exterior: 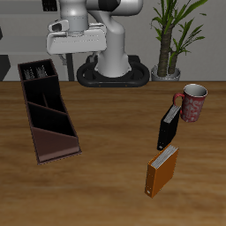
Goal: Place the left striped book into the right desk caddy's right compartment and place the right striped book into the right desk caddy's right compartment and place the orange book into the right desk caddy's left compartment
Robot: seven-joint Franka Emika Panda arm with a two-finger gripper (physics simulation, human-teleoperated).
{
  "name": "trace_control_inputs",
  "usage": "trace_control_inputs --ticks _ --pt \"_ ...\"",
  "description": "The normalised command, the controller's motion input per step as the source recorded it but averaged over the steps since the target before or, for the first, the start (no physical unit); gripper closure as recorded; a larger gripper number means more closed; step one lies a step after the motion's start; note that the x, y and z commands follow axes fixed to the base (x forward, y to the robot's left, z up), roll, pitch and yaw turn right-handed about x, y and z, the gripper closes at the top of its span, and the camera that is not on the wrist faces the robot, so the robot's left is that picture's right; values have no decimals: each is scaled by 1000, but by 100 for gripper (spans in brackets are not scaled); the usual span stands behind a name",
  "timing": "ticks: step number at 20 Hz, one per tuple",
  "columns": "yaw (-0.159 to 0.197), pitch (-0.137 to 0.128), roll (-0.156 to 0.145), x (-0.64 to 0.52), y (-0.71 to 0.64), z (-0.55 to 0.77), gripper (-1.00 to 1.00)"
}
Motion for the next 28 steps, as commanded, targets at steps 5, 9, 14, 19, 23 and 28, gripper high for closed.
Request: trace_control_inputs --ticks 5,9,14,19,23,28 --pt "-4 0 28 206 447 0 -100" --pt "-13 8 12 273 493 -21 -100" --pt "-14 12 13 222 315 2 -100" --pt "-4 0 2 115 165 23 -100" --pt "-31 0 -8 172 135 51 -100" --pt "-15 -27 6 178 118 165 -100"
